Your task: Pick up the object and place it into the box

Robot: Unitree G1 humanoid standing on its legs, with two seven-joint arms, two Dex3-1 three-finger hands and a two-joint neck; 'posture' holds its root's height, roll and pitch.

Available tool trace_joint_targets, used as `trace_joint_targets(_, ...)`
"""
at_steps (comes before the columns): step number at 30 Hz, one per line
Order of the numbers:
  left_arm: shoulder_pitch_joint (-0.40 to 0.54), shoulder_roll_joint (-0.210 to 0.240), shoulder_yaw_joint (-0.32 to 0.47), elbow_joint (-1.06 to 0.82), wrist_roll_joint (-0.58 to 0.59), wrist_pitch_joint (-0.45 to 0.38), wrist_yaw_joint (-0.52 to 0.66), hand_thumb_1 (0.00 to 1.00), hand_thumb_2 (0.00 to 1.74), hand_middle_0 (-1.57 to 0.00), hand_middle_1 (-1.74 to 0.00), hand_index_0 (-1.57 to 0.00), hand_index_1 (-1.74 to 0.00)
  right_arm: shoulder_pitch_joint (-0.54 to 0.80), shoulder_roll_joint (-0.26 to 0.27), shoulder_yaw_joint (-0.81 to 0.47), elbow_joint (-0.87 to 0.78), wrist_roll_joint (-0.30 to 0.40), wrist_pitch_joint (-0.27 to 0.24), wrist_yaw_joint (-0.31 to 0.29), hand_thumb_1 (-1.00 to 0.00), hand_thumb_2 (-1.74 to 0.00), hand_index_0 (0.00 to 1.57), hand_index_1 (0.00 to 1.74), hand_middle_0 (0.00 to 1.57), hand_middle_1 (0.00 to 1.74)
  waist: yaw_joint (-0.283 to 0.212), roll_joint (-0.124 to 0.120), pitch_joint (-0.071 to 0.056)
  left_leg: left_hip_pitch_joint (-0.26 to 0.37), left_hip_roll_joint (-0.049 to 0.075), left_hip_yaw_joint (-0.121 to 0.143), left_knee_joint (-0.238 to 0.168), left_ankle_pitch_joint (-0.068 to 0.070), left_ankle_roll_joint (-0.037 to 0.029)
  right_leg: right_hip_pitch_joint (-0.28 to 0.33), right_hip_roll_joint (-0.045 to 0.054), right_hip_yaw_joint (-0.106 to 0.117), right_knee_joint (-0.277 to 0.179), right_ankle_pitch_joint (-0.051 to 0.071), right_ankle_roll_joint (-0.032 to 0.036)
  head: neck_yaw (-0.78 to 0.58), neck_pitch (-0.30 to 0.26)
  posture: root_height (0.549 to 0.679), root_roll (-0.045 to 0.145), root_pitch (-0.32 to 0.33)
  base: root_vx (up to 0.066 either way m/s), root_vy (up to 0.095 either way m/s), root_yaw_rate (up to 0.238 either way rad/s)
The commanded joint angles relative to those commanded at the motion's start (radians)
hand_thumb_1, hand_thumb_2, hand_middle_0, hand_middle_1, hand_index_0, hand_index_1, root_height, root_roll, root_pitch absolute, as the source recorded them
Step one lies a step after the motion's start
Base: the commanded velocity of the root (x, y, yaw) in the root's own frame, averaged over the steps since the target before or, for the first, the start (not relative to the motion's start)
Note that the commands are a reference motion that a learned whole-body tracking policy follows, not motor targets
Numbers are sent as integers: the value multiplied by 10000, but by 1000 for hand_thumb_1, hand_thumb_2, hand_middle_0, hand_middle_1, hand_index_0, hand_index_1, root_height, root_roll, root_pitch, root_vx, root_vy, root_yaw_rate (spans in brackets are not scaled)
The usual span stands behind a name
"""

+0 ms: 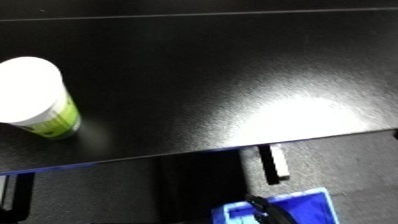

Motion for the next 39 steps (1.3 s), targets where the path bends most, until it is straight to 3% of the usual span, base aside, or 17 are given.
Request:
trace_joint_targets(6, -213, 179, -65, -13, 201, 81, -145, 0, 0, 0, 0, 0, 0, 54, 171, 170, 24, 59, 121, -250, 0, 0, 0, 0, 0, 0, 189, -36, 73, -41, -79, -135, -218, 283, -75, 15, -135, -174, -38, 90, 94, -1416, -843, 596, 43, -10, -13, -42, 160)
trace_joint_targets(10, -322, 229, -121, -21, 382, 95, -217, 0, 0, 0, 0, 0, 0, 226, 373, 263, 118, 132, 69, -479, 0, 0, 0, 0, 0, 0, 305, -37, 114, 35, -131, -206, -320, 371, -105, 91, -238, -268, -30, 92, 155, -2034, -1210, 595, 43, -18, 3, -50, 159)
trace_joint_targets(15, -266, 311, -128, -67, 510, 41, -276, 0, 0, 0, 0, 0, 0, 545, 629, 332, 162, 265, -86, -692, 0, 0, 0, 0, 0, 0, 376, -82, 127, 179, -122, -253, -434, 417, -108, 266, -316, -364, -89, 85, 224, -2056, -1429, 597, 42, -25, 14, -41, 70)
trace_joint_targets(22, -152, 216, -154, 17, 565, -156, -293, 0, 0, 0, 0, 0, 0, 739, 729, 259, 555, 346, -266, -638, 0, 0, 0, 0, 0, 0, 397, -81, 124, 323, -97, -275, -521, 442, -125, 504, -371, -408, -206, 55, 202, -2937, -1977, 600, 48, -37, 11, -4, 20)
trace_joint_targets(29, -235, 285, -8, -100, 87, -292, -533, 0, 0, 0, 0, 0, 0, 818, 875, 206, 780, 496, -281, -719, 0, 0, 0, 0, 0, 0, 464, -76, 153, 346, -145, -285, -334, 354, -95, 581, -447, -452, -158, 13, 224, -3829, -2153, 599, 51, -47, 12, -8, 21)
trace_joint_targets(33, -165, 559, 214, -737, -436, -238, -1520, 0, 0, 0, 0, 0, 0, 1023, 891, 194, 704, 465, -389, -741, 0, 0, 0, 0, 0, 0, 489, -52, 196, 379, -141, -284, -331, 345, -94, 629, -466, -467, -129, -22, 252, -4067, -2142, 599, 52, -50, 4, 14, -42)
trace_joint_targets(39, -5, 1167, 162, -2660, -1744, 348, -4048, 0, 0, 0, 0, 0, 0, 1271, 659, 124, 445, 440, -459, -724, 0, 0, 0, 0, 0, 0, 553, 111, 341, 362, -158, -289, -435, 391, -121, 668, -534, -455, -130, -29, 310, -4117, -1999, 599, 54, -51, -15, 38, -55)
